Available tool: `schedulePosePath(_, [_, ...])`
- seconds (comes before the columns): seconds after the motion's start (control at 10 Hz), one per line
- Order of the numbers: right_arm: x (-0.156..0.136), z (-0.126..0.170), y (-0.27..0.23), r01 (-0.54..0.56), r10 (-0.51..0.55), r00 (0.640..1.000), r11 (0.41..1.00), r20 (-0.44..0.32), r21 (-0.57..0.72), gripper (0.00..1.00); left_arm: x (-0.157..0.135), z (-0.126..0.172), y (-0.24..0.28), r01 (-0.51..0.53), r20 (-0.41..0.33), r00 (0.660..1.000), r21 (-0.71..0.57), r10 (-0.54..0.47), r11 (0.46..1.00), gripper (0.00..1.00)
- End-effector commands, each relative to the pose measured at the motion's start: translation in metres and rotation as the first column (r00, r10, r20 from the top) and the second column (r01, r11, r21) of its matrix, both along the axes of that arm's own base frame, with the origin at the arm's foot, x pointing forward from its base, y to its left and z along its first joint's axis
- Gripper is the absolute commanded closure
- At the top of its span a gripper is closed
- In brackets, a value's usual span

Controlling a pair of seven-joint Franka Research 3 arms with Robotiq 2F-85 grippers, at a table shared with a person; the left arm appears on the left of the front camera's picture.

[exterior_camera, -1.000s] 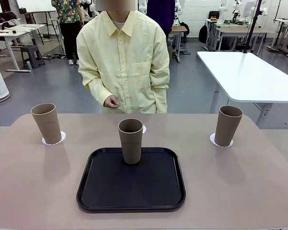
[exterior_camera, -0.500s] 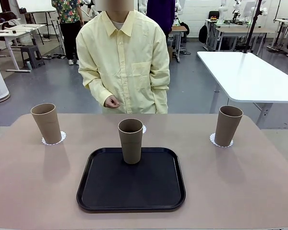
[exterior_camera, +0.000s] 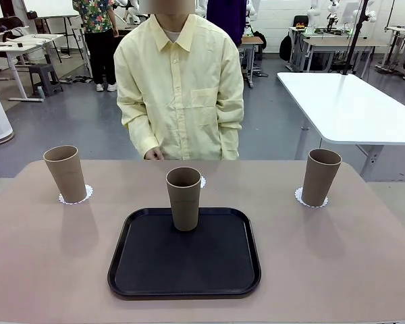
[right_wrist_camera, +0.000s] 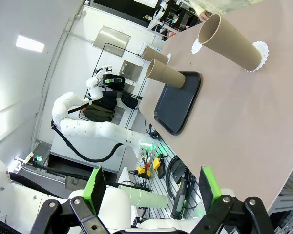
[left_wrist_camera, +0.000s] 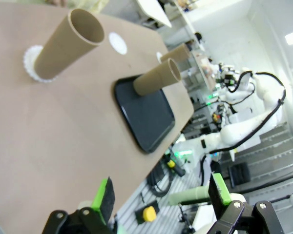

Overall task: Place coasters on the table and set cups on them.
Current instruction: Take one Reusable plastic cup from the Flat Tray and place it on a coaster set by the human.

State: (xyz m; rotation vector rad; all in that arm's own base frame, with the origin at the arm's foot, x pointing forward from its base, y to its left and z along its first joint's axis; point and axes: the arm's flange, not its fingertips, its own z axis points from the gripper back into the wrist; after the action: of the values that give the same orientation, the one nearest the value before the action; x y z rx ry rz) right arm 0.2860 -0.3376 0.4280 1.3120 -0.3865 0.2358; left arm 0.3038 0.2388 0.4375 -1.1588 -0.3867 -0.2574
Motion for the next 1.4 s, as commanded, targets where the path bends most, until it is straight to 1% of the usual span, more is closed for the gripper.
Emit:
schedulePosePath(0.0, [0.0,-0.001,-0.002,0.005,-0.005,1.0,1.0,-0.011,-0.002,0.0,-0.001,0.002,0.0,-0.001,0.007,1.0,-0.01,0.001,1.0,0.0])
schedulePosePath(0.2, [0.0,0.0,0.0,0.0,0.0,1.0,1.0,0.0,0.0,0.0,-0.001,0.002,0.0,-0.001,0.007,1.0,-0.01,0.001,1.0,0.0])
schedulePosePath(0.3, [0.001,0.011,0.005,-0.061,0.062,0.997,0.998,0.035,-0.022,0.0,-0.001,0.002,0.0,-0.001,0.007,1.0,-0.01,0.001,1.0,0.0])
schedulePosePath(0.4, [0.002,0.032,0.015,-0.076,0.082,0.994,0.994,0.079,-0.078,0.0,-0.001,0.002,0.0,-0.001,0.007,1.0,-0.01,0.001,1.0,0.0])
schedulePosePath(0.5, [0.003,0.064,0.032,-0.098,0.121,0.984,0.981,0.127,-0.169,0.0,-0.001,0.002,0.0,-0.001,0.007,1.0,-0.01,0.001,1.0,0.0])
schedulePosePath(0.6, [0.006,0.092,0.048,-0.108,0.152,0.979,0.95,0.133,-0.293,0.0,-0.001,0.002,0.0,-0.001,0.007,1.0,-0.01,0.001,1.0,0.0])
schedulePosePath(0.7, [0.011,0.119,0.068,-0.143,0.212,0.966,0.916,0.148,-0.375,0.0,-0.001,0.002,0.0,-0.001,0.007,1.0,-0.01,0.001,1.0,0.0])
schedulePosePath(0.8, [0.014,0.143,0.089,-0.154,0.264,0.946,0.878,0.19,-0.453,0.0,-0.001,0.002,0.0,-0.001,0.007,1.0,-0.01,0.001,1.0,0.0])
schedulePosePath(0.9, [0.018,0.165,0.125,-0.16,0.335,0.914,0.816,0.229,-0.556,0.0,-0.001,0.002,0.0,-0.001,0.007,1.0,-0.01,0.001,1.0,0.0])
schedulePosePath(1.0, [0.019,0.177,0.159,-0.155,0.394,0.886,0.75,0.246,-0.643,0.0,-0.001,0.002,0.0,-0.001,0.007,1.0,-0.01,0.001,1.0,0.0])
schedulePosePath(1.1, [0.02,0.186,0.194,-0.128,0.433,0.857,0.703,0.278,-0.699,0.0,-0.001,0.002,0.0,-0.001,0.007,1.0,-0.01,0.001,1.0,0.0])
schedulePosePath(1.2, [0.021,0.192,0.229,-0.108,0.478,0.817,0.678,0.324,-0.727,0.0,-0.001,0.002,0.0,-0.001,0.007,1.0,-0.01,0.001,1.0,0.0])
schedulePosePath(1.3, [0.022,0.191,0.264,-0.084,0.518,0.777,0.65,0.359,-0.755,0.0,-0.001,0.002,0.0,-0.001,0.007,1.0,-0.01,0.001,1.0,0.0])
